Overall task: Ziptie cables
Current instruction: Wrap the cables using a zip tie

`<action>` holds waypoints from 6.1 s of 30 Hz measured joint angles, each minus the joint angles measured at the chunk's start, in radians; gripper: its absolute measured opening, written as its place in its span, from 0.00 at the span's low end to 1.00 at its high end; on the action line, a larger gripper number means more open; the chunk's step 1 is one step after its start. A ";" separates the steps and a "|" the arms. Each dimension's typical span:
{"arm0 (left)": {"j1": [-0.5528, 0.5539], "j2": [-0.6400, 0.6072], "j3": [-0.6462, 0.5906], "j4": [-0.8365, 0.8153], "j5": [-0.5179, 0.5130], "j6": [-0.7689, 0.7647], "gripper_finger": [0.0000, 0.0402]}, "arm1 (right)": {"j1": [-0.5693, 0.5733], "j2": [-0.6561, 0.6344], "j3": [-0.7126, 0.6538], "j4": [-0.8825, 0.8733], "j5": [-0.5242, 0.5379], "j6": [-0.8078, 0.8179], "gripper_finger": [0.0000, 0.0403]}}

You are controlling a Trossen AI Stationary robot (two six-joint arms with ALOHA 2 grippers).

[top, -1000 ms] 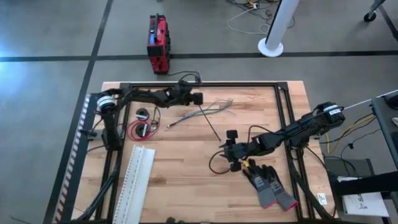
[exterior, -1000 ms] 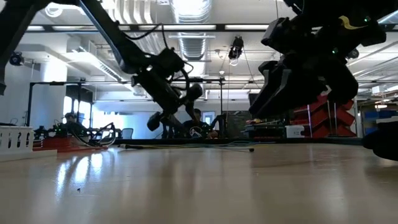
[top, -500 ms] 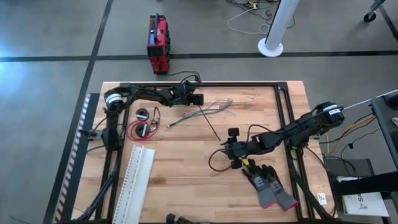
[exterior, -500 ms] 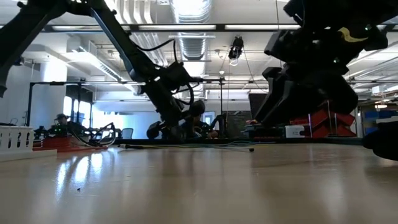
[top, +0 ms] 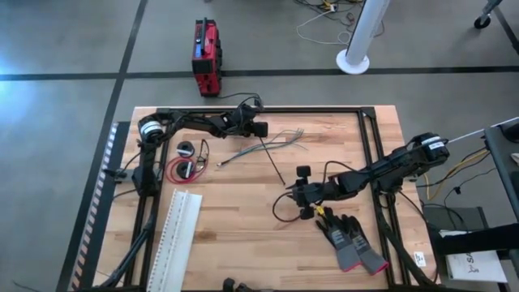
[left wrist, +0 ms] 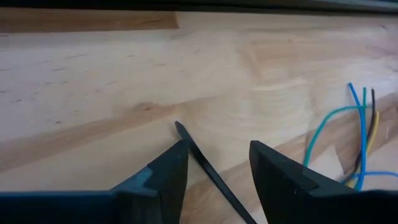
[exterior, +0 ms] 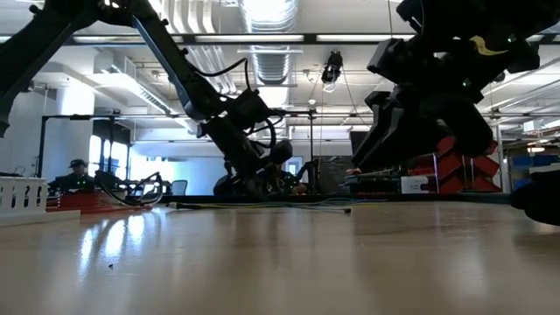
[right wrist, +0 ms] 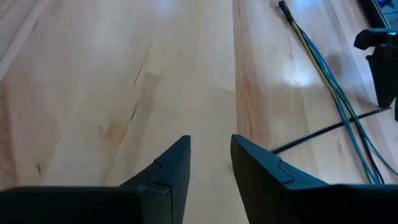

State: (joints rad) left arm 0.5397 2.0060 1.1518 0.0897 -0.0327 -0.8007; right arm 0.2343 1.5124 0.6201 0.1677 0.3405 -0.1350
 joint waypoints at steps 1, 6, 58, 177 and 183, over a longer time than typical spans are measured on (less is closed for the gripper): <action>-0.003 0.000 0.000 0.001 0.001 0.008 0.39 | -0.005 0.000 -0.004 0.003 0.000 -0.005 0.25; -0.006 0.000 0.000 -0.007 0.005 0.050 0.41 | -0.048 0.059 -0.022 0.115 0.001 0.011 0.22; -0.222 -0.537 -0.677 0.354 0.015 0.340 0.25 | -0.068 0.329 0.187 -0.015 -0.133 0.047 0.00; 0.054 0.135 0.382 -0.644 0.381 1.217 0.26 | -0.104 0.225 0.201 -0.218 0.020 0.317 0.00; 0.061 0.110 0.365 -0.720 0.356 1.233 0.25 | -0.140 0.198 0.206 -0.230 0.145 0.334 0.00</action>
State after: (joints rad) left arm 0.6009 2.1160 1.5172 -0.6298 0.3228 0.4327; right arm 0.0945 1.7105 0.8257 -0.0626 0.4852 0.1989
